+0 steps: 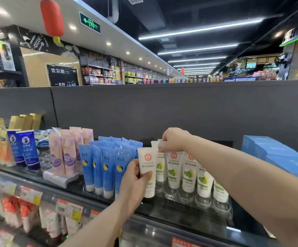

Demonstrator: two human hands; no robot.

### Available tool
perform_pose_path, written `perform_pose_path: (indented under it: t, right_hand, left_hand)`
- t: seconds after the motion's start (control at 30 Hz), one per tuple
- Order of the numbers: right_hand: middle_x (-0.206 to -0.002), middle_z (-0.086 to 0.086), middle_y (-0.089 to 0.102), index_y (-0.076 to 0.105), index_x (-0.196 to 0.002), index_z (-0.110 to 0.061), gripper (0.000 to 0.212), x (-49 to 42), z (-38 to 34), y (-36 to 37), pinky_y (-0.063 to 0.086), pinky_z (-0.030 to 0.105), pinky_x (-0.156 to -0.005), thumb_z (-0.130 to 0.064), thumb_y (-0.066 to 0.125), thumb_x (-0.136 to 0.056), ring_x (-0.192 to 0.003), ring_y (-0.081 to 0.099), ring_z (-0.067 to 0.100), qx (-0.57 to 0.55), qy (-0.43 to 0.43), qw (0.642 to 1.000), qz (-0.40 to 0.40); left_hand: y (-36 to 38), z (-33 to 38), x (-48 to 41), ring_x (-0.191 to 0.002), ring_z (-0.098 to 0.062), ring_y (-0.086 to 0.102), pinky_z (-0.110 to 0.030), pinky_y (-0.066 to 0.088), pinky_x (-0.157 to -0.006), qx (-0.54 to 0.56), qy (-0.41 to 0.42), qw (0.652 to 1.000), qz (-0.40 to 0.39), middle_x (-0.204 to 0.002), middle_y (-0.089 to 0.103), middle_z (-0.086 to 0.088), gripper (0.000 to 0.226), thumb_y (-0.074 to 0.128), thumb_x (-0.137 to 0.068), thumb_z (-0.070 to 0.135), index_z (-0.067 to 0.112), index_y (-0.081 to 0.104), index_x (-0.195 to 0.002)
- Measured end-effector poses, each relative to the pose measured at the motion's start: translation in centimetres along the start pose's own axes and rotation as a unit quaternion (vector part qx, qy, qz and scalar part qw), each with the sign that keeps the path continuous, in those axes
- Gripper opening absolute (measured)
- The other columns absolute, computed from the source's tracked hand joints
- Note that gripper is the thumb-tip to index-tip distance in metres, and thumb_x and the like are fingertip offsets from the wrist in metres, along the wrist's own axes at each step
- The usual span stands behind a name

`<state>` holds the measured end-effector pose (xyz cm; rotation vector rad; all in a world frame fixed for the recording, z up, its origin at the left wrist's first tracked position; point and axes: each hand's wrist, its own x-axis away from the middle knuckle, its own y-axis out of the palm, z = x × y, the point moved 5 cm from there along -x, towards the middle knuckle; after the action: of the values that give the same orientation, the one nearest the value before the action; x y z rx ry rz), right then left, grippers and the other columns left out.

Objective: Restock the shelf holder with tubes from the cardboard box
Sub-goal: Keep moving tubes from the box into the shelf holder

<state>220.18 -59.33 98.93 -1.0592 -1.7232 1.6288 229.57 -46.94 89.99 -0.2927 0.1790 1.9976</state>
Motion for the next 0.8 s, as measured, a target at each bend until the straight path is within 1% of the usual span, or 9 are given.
perform_pose_path:
  t: [0.17, 0.4, 0.47, 0.53, 0.57, 0.6, 0.67, 0.73, 0.8]
  right_hand:
    - [-0.063, -0.005, 0.05, 0.046, -0.064, -0.018, 0.029, -0.2, -0.4, 0.6, 0.039, 0.028, -0.058, -0.034, 0.064, -0.081, -0.068, 0.051, 0.02, 0.04, 0.006, 0.999, -0.004]
    - [-0.067, -0.003, 0.049, 0.045, -0.065, -0.017, 0.028, 0.1, -0.8, 1.0, 0.039, 0.03, -0.065, -0.031, 0.059, -0.084, -0.072, 0.047, 0.02, 0.074, 0.009, 0.997, -0.006]
    - [-0.085, -0.001, 0.055, 0.056, -0.085, -0.018, 0.014, 0.4, -0.8, 1.2, 0.043, 0.034, -0.072, -0.032, 0.055, -0.088, -0.091, 0.05, 0.024, 0.079, -0.009, 0.997, -0.007]
    - [-0.114, 0.0, 0.054, 0.057, -0.116, -0.022, 0.029, 1.0, -0.5, 0.7, 0.046, 0.035, -0.083, -0.033, 0.052, -0.09, -0.107, 0.052, 0.024, 0.008, -0.026, 0.999, 0.027]
    - [-0.118, -0.001, 0.054, 0.056, -0.121, -0.023, 0.032, 1.4, -0.4, 0.1, 0.048, 0.034, -0.086, -0.034, 0.052, -0.092, -0.108, 0.054, 0.022, -0.059, -0.034, 0.996, 0.058]
    - [-0.115, -0.003, 0.057, 0.059, -0.119, -0.023, 0.031, 2.0, -0.5, -0.6, 0.049, 0.032, -0.086, -0.037, 0.051, -0.093, -0.105, 0.056, 0.019, -0.124, -0.051, 0.987, 0.088]
    - [-0.101, -0.01, 0.061, 0.065, -0.109, -0.024, 0.031, 2.9, -0.7, -1.6, 0.049, 0.028, -0.082, -0.045, 0.05, -0.093, -0.095, 0.059, 0.011, -0.195, -0.075, 0.974, 0.083]
    - [-0.092, -0.014, 0.06, 0.066, -0.106, -0.024, 0.031, 3.5, -1.2, -1.7, 0.049, 0.024, -0.076, -0.048, 0.056, -0.088, -0.088, 0.06, 0.008, -0.174, -0.097, 0.98, 0.029]
    - [-0.084, -0.013, 0.057, 0.065, -0.106, -0.019, 0.031, 4.0, -1.4, -1.7, 0.047, 0.023, -0.066, -0.043, 0.062, -0.086, -0.078, 0.059, 0.01, -0.12, -0.104, 0.987, 0.003]
  left_hand:
    - [0.1, -0.2, -0.1, -0.094, -0.001, 0.059, -0.017, 0.048, -0.069, -0.014, 0.002, 1.0, -0.018, -0.099, 0.062, 0.015, 0.032, 0.055, -0.089, 0.0, 0.031, 0.048, -0.093]
    - [0.4, -0.6, -0.1, -0.101, -0.004, 0.059, -0.018, 0.048, -0.075, -0.017, -0.002, 1.0, -0.019, -0.102, 0.062, 0.015, 0.033, 0.055, -0.089, 0.0, 0.032, 0.049, -0.093]
    - [0.4, -0.6, -0.2, -0.1, -0.004, 0.059, -0.018, 0.049, -0.074, -0.012, -0.003, 1.0, -0.022, -0.102, 0.062, 0.016, 0.033, 0.055, -0.09, 0.0, 0.032, 0.049, -0.094]
    - [0.4, -0.4, -0.4, -0.099, -0.003, 0.059, -0.019, 0.048, -0.074, -0.011, -0.004, 1.0, -0.026, -0.101, 0.062, 0.017, 0.032, 0.055, -0.09, 0.002, 0.033, 0.048, -0.093]
    - [0.5, -0.3, -0.6, -0.099, -0.002, 0.059, -0.019, 0.048, -0.074, -0.012, -0.002, 1.0, -0.028, -0.101, 0.062, 0.017, 0.031, 0.055, -0.09, 0.002, 0.033, 0.049, -0.094]
    - [0.6, -0.1, -0.8, -0.099, -0.002, 0.06, -0.019, 0.049, -0.075, -0.014, 0.002, 0.999, -0.03, -0.102, 0.063, 0.016, 0.031, 0.055, -0.09, 0.003, 0.033, 0.05, -0.094]
    - [1.0, 0.3, -1.1, -0.098, -0.004, 0.062, -0.021, 0.051, -0.076, -0.018, 0.01, 0.999, -0.032, -0.103, 0.066, 0.013, 0.029, 0.054, -0.091, 0.004, 0.032, 0.051, -0.096]
    - [1.4, 0.9, -1.3, -0.095, -0.006, 0.064, -0.023, 0.053, -0.074, -0.028, 0.018, 0.999, -0.039, -0.102, 0.067, 0.009, 0.028, 0.053, -0.091, 0.005, 0.032, 0.051, -0.097]
    - [2.0, 1.3, -1.3, -0.096, -0.007, 0.064, -0.025, 0.054, -0.074, -0.039, 0.023, 0.997, -0.054, -0.102, 0.067, 0.008, 0.029, 0.052, -0.092, 0.006, 0.033, 0.05, -0.1]
